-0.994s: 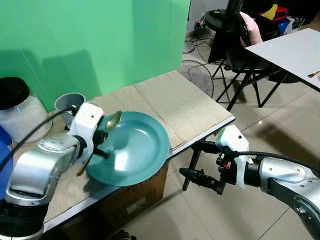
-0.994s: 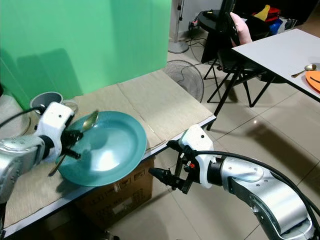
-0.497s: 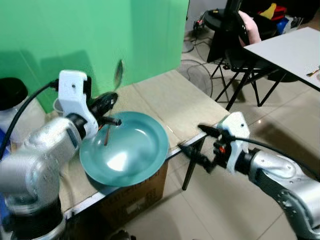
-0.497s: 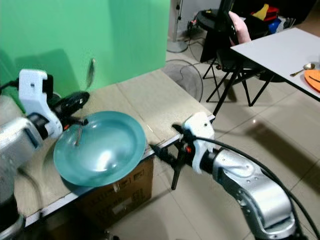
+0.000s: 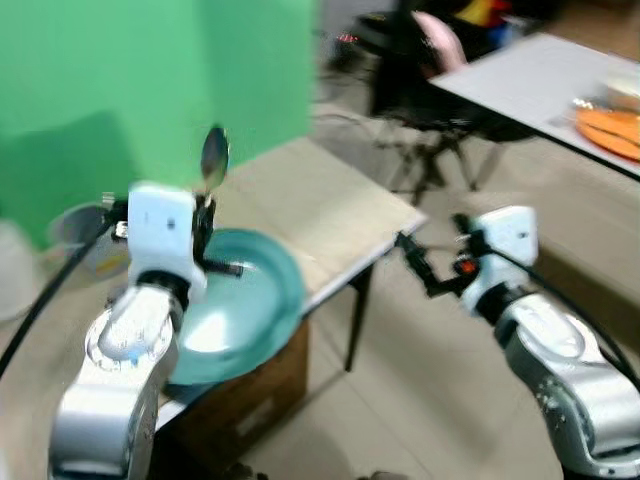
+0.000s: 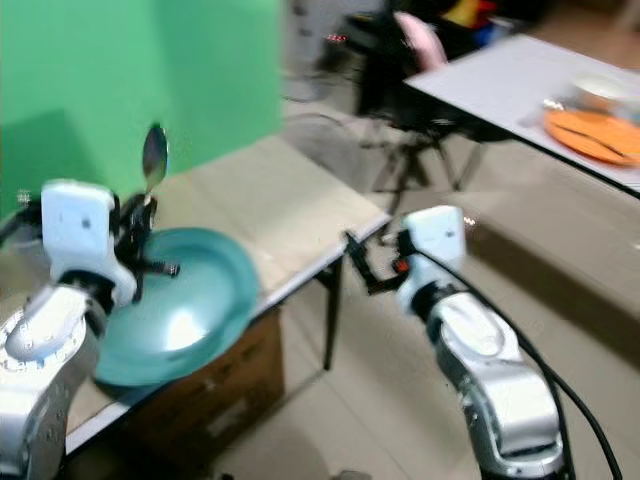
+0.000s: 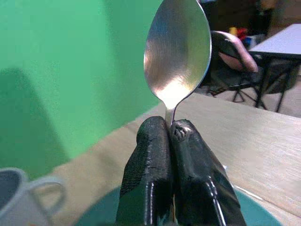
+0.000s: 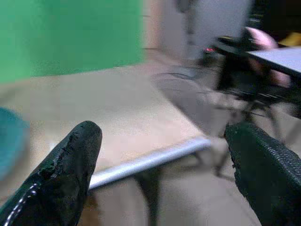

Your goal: Setting the table

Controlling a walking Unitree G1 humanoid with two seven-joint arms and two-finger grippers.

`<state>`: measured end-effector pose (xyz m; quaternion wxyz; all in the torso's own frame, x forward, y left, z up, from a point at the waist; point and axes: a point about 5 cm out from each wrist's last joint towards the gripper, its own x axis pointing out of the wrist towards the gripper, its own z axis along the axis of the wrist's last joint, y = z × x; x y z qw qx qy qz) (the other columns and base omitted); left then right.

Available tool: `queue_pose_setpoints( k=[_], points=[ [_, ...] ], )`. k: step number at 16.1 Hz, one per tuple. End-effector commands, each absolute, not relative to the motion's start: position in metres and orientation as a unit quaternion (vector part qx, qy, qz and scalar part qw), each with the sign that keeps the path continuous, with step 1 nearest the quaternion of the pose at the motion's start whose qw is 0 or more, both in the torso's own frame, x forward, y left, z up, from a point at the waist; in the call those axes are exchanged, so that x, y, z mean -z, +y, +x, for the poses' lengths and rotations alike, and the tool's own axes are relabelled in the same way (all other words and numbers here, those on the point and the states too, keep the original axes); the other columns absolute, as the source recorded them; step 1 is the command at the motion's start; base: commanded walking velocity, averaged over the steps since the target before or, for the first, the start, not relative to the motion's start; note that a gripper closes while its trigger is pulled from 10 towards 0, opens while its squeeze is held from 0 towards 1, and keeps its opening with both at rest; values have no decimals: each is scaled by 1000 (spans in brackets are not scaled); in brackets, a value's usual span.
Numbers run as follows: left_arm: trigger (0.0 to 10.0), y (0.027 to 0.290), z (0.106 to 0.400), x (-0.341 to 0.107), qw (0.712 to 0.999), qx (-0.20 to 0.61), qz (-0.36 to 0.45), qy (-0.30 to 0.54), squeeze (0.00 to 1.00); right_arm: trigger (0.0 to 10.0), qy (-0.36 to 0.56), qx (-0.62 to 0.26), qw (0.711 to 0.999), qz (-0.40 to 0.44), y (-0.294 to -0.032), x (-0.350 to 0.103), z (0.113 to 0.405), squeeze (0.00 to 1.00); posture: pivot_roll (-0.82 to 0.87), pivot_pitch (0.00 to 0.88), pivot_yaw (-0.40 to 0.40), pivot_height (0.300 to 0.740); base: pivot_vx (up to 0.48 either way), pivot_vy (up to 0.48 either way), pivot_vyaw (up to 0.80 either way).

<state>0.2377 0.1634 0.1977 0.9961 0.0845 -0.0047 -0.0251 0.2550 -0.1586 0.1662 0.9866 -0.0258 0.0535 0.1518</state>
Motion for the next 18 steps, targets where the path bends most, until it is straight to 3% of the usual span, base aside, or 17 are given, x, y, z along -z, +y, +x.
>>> queue_pose_setpoints(
  k=[1, 5, 18],
  points=[
    [10000, 164, 234, -205, 995, 17, 90, -35, 0, 10000, 50, -137, 989, -32, -163, -165, 256, 0, -80, 0, 5, 740, 0, 0, -769],
    [10000, 158, 233, -208, 994, 31, 84, -58, 0, 10000, 47, -128, 990, -30, -163, -163, 257, 0, -77, 0, 3, 740, 65, 0, -769],
    [10000, 148, 236, -195, 993, 63, 82, -55, 0, 10000, 45, -102, 994, -21, -169, -160, 253, 0, -95, 0, 24, 740, 347, 0, -774]
  ],
)
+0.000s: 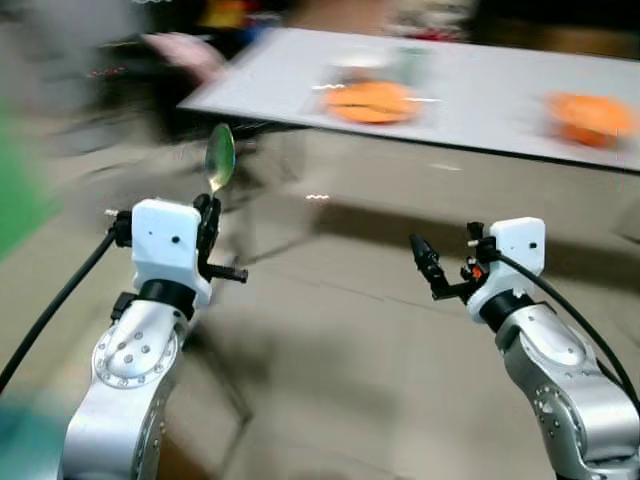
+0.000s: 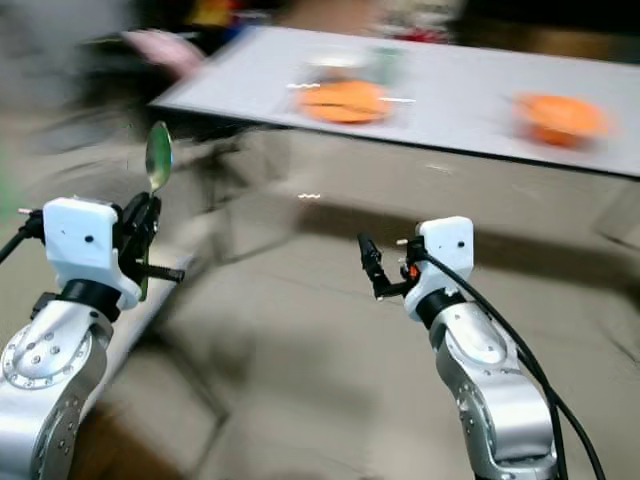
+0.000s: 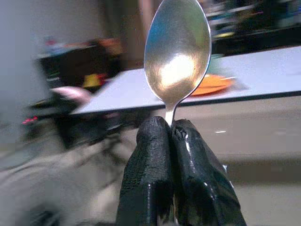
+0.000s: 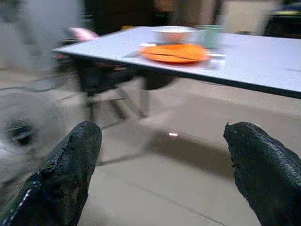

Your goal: Setting the table

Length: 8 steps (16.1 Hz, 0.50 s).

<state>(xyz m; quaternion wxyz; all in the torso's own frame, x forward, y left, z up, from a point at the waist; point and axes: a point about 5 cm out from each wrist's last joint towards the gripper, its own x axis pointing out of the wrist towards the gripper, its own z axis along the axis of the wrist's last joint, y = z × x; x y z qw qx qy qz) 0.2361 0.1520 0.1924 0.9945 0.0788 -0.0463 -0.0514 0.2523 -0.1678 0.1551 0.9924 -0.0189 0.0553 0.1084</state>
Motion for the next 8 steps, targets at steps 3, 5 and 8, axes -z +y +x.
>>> queue_pose_setpoints(
  k=[3, 5, 8],
  points=[
    [10000, 149, 234, -188, 993, 65, 91, -45, 0, 10000, 47, -97, 994, -19, -171, -158, 252, 0, -93, 0, 30, 740, 382, 0, -777],
    [10000, 151, 231, -184, 993, 61, 96, -40, 0, 10000, 47, -96, 994, -17, -171, -157, 252, 0, -93, 0, 32, 740, 381, 0, -781],
    [10000, 158, 226, -178, 992, 49, 116, -30, 0, 10000, 48, -90, 995, -15, -172, -154, 251, 0, -85, 0, 37, 740, 385, 0, -781]
  ],
)
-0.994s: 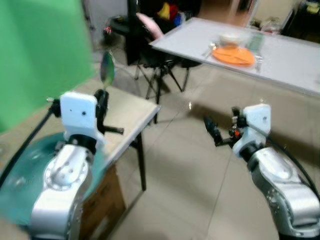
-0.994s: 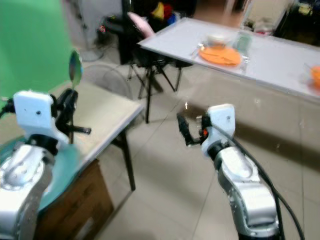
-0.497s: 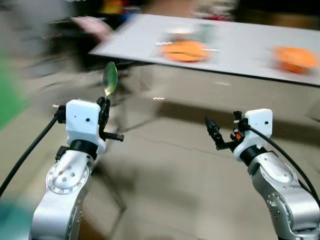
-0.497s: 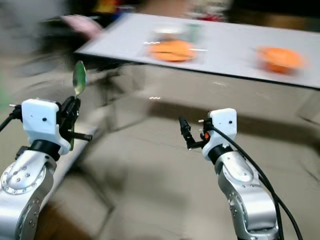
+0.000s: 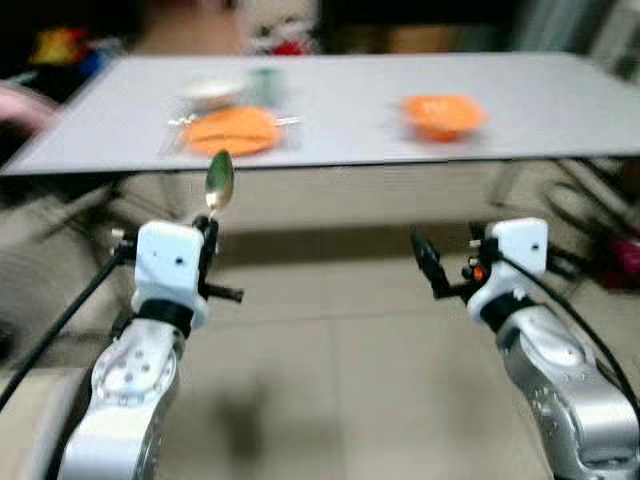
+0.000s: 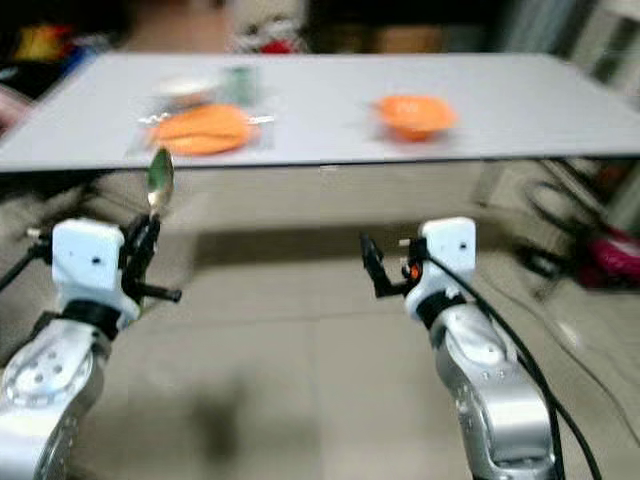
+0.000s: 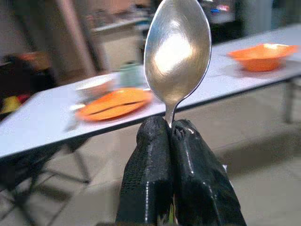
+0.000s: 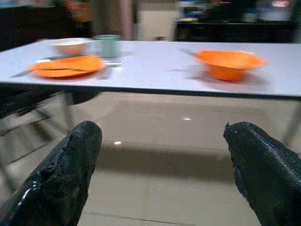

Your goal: Setting the table

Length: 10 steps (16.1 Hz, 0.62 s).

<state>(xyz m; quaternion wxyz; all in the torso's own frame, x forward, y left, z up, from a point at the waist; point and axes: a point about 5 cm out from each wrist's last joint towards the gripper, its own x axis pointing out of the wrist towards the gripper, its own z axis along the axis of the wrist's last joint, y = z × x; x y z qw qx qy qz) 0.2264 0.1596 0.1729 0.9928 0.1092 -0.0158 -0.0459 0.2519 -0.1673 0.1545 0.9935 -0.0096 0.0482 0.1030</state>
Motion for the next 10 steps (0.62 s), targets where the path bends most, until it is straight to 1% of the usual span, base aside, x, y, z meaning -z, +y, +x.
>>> queue_pose_setpoints(
  k=[1, 2, 10],
  points=[
    [10000, 160, 225, -177, 992, 47, 116, -28, 0, 10000, 46, -89, 995, -13, -172, -154, 251, 0, -83, 0, 41, 740, 379, 0, -781],
    [10000, 161, 223, -175, 992, 45, 117, -25, 0, 10000, 46, -84, 995, -11, -173, -154, 252, 0, -77, 0, 40, 740, 382, 0, -575],
    [10000, 160, 218, -174, 991, 45, 121, -24, 0, 10000, 47, -92, 995, -10, -169, -151, 252, 0, -59, 0, 26, 740, 401, 0, 0]
  ],
)
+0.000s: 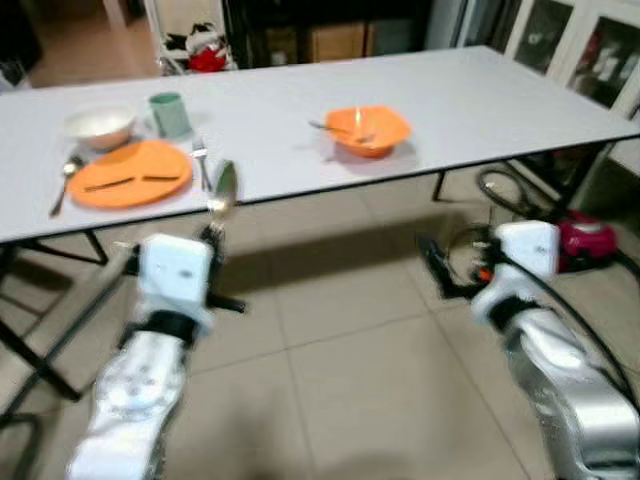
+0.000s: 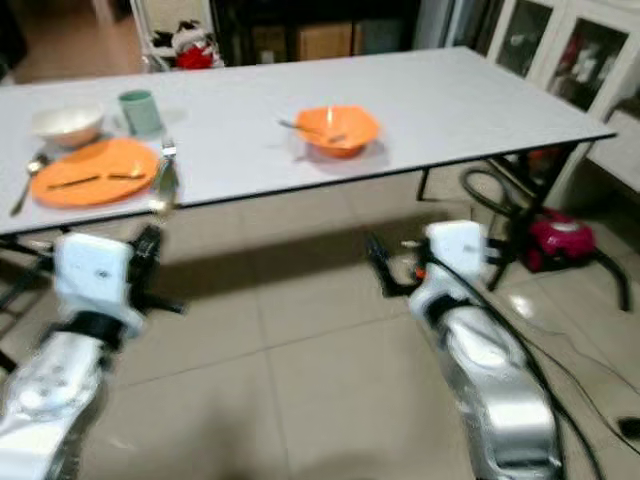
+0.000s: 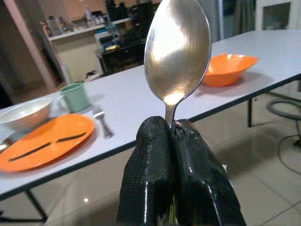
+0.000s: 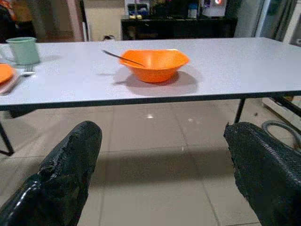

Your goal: Setting the table

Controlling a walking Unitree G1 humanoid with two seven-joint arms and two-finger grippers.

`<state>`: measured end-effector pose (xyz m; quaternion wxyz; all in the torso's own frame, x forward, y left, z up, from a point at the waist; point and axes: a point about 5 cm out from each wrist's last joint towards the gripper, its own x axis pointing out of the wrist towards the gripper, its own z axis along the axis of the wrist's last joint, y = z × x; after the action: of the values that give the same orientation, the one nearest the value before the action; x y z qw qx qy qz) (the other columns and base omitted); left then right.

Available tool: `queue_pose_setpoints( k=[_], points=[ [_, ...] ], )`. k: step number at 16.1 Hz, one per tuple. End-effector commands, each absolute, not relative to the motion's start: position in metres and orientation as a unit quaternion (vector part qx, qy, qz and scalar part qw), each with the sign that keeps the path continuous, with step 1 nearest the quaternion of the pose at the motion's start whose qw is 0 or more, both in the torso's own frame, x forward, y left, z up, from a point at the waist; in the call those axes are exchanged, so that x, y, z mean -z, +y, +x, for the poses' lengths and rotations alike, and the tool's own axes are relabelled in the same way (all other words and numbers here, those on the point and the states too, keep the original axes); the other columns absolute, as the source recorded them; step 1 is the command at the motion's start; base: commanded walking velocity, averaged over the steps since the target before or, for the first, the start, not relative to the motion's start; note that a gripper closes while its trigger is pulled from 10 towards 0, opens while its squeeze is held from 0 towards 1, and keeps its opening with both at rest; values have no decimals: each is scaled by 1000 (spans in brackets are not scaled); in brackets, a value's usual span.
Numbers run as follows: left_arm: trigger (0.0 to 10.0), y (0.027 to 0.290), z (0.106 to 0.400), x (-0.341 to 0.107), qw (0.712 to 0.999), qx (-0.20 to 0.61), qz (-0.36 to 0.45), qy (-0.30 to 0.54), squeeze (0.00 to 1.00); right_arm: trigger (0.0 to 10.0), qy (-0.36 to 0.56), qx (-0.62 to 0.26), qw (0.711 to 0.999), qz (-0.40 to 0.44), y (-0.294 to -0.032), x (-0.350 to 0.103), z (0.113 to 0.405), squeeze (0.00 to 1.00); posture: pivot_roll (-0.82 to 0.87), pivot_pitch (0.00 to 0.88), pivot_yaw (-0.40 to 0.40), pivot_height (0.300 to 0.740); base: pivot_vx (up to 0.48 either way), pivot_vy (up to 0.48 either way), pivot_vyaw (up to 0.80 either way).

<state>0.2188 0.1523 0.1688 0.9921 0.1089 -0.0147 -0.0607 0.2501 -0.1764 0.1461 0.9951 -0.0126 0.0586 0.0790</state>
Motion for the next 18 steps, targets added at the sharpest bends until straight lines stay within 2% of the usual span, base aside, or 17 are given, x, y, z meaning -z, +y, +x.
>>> queue_pose_setpoints(
  k=[1, 5, 11, 18],
  points=[
    [10000, 160, 218, -175, 991, 46, 120, -25, 0, 10000, 52, -89, 995, -7, -169, -150, 252, 0, -60, 0, 31, 740, 442, 0, -531],
    [10000, 159, 219, -176, 992, 44, 114, -29, 0, 10000, 50, -86, 995, -10, -171, -150, 253, 0, -71, 0, 29, 740, 443, 0, -738],
    [10000, 155, 224, -175, 992, 53, 114, -30, 0, 10000, 46, -83, 995, -17, -176, -152, 254, 0, -94, 0, 37, 740, 442, 0, 0],
    [10000, 150, 231, -172, 989, 73, 126, -29, 0, 10000, 45, -116, 992, -23, -169, -154, 257, 0, -107, 0, 43, 740, 442, 0, 0]
  ],
)
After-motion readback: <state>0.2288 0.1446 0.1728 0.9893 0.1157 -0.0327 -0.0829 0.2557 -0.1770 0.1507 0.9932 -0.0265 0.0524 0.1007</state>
